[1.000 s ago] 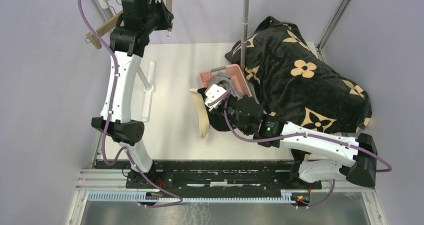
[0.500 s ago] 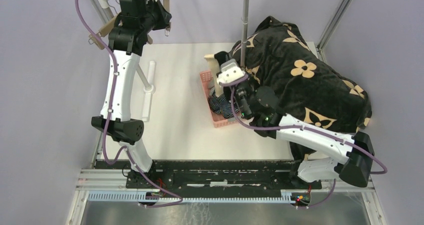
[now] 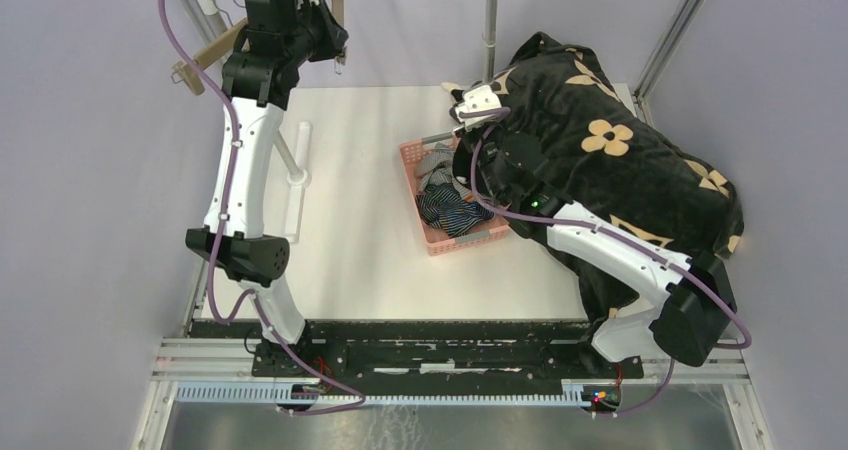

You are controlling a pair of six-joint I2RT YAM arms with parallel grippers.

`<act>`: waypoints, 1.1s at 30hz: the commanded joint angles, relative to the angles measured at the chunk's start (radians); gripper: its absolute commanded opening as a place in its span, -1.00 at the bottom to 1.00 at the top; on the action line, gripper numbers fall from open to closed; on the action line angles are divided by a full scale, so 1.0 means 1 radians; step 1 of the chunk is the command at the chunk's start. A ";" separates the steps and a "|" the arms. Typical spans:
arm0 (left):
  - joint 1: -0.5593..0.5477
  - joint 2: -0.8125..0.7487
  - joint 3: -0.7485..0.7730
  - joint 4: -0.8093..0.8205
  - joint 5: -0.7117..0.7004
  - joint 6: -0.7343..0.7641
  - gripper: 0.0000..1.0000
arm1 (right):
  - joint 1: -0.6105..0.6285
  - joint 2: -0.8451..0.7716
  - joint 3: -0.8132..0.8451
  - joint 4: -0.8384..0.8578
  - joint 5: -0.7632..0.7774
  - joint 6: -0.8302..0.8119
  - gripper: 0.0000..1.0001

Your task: Remove the underwear clipped to the hanger

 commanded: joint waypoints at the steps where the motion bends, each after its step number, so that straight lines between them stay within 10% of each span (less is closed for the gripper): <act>1: 0.005 0.000 -0.006 0.051 0.022 -0.011 -0.39 | 0.005 0.002 -0.007 -0.007 -0.061 0.076 -0.98; 8: 0.005 -0.045 -0.059 0.103 0.038 -0.015 0.08 | 0.004 0.014 0.005 -0.029 -0.103 0.091 -0.98; 33: 0.002 -0.606 -0.752 0.321 0.086 -0.028 0.34 | 0.005 0.144 -0.028 0.015 -0.207 0.245 -0.98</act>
